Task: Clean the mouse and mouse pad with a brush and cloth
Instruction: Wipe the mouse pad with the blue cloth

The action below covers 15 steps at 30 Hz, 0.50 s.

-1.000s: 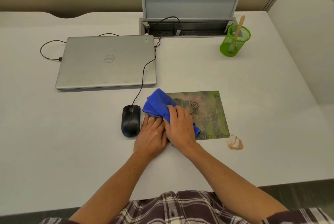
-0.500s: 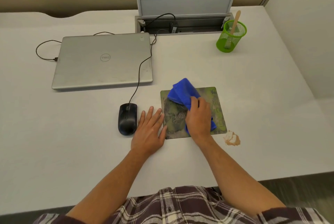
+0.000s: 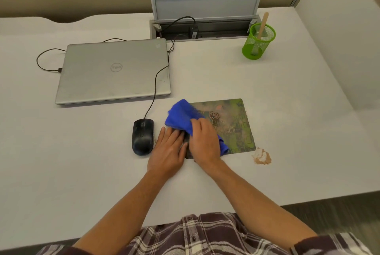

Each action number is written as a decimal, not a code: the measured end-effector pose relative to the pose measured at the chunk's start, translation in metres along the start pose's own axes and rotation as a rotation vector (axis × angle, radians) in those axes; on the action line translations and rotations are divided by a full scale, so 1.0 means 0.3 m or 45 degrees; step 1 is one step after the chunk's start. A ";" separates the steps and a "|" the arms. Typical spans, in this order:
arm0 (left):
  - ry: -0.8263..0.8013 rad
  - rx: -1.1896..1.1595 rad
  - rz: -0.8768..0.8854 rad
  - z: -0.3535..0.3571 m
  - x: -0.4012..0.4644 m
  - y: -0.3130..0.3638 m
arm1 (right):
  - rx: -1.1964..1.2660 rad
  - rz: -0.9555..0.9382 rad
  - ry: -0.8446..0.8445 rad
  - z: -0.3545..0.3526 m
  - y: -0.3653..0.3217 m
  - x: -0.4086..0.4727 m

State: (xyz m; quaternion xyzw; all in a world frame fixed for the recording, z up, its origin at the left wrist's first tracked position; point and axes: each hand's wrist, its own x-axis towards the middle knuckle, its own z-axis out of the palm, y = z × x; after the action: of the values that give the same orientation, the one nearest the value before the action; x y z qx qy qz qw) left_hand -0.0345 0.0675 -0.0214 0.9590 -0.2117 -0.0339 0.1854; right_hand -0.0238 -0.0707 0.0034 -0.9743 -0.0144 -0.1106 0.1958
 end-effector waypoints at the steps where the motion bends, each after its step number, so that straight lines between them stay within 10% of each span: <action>1: -0.004 -0.013 0.005 -0.001 0.001 -0.001 | -0.039 -0.027 -0.017 0.012 -0.005 -0.003; 15: -0.029 -0.012 -0.042 0.010 -0.002 -0.004 | -0.125 0.341 0.098 -0.082 0.259 0.059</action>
State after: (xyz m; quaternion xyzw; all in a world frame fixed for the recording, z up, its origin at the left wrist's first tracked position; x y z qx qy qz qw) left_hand -0.0352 0.0677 -0.0246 0.9610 -0.1979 -0.0487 0.1867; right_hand -0.0060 -0.1523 0.0000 -0.9709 0.1288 -0.1214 0.1611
